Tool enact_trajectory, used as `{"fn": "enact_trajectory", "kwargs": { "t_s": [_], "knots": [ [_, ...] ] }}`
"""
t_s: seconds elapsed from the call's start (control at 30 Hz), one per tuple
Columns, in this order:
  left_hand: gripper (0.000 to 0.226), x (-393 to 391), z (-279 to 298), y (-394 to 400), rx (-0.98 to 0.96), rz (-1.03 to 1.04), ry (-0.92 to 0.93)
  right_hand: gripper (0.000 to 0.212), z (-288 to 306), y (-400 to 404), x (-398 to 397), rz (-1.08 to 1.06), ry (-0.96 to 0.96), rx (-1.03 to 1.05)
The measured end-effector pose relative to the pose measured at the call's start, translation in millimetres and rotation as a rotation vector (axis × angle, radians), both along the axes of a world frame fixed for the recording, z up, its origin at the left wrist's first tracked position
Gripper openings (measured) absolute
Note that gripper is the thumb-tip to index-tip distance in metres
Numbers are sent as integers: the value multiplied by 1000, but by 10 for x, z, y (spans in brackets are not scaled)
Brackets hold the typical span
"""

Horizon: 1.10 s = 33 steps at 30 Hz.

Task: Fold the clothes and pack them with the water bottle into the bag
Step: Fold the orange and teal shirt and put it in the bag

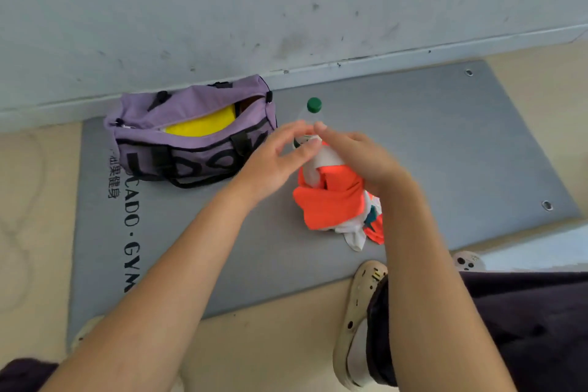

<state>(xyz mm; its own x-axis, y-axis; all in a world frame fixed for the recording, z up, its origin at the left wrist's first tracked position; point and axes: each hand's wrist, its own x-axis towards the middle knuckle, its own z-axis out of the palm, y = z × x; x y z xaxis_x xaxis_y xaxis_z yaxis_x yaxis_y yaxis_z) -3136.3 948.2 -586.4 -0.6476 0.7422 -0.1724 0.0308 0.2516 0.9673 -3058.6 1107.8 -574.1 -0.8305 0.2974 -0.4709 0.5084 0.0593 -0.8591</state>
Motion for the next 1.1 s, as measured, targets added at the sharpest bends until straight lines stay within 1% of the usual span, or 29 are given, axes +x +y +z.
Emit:
{"fn": "enact_trajectory", "kwargs": {
  "t_s": [0.03,0.1,0.13,0.17,0.2,0.27,0.3,0.37,0.4,0.43,0.47,0.53,0.57,0.6,0.63,0.67,0.7,0.73,0.77,0.8,0.83,0.9,0.93,0.97,1.0,1.07,1.1],
  "knots": [
    [17,37,218,-69,-8,-42,20,47,238,-77,-2,7,52,-1],
    [43,126,576,-210,-37,-54,70,41,660,-217,25,51,162,10],
    [54,171,732,-289,-49,-32,101,40,847,-289,59,114,203,38],
    [58,218,884,-374,-50,6,144,41,1018,-368,110,187,231,78],
    [56,264,1023,-474,-45,48,201,45,1152,-437,171,250,245,113],
    [50,335,1298,-707,-10,124,298,63,1392,-541,316,344,201,216],
    [51,359,1429,-828,20,149,329,68,1488,-560,385,410,159,273],
    [52,365,1623,-1087,53,225,377,68,1632,-564,521,536,60,367],
    [50,357,1700,-1219,55,279,403,70,1679,-555,578,562,35,393],
    [47,354,1764,-1348,48,322,427,70,1712,-542,629,561,50,391],
    [43,349,1798,-1465,31,338,439,67,1730,-543,672,532,107,344],
    [43,393,1848,-1651,-48,270,409,52,1772,-617,720,438,267,124],
    [49,438,1864,-1713,-133,200,387,45,1789,-683,708,393,326,-3],
    [58,488,1866,-1755,-243,114,389,38,1810,-765,683,347,369,-85],
    [66,525,1856,-1779,-358,31,411,34,1810,-856,644,300,394,-96],
    [73,552,1830,-1792,-437,-31,421,34,1795,-946,584,253,409,-30],
    [81,566,1796,-1804,-468,-62,410,34,1769,-1033,514,202,415,97],
    [89,557,1739,-1813,-441,-53,371,34,1724,-1107,437,151,415,267],
    [93,544,1686,-1824,-373,1,302,30,1661,-1174,369,106,413,427],
    [90,523,1615,-1829,-299,91,231,24,1589,-1244,332,66,416,534],
    [84,512,1552,-1830,-242,206,172,21,1511,-1307,317,35,436,582],
    [61,460,1385,-1827,-163,457,75,33,1356,-1417,340,11,534,615],
    [50,445,1310,-1825,-130,542,21,31,1288,-1455,359,16,553,618],
    [43,451,1250,-1816,-106,589,-35,23,1227,-1501,392,59,548,595],
    [38,462,1190,-1802,-88,608,-88,17,1152,-1548,429,145,511,546],
    [32,491,1109,-1755,-58,604,-184,28,974,-1640,519,339,428,405],
    [31,509,1100,-1734,-38,591,-230,32,898,-1683,559,403,384,352]
  ]
}}
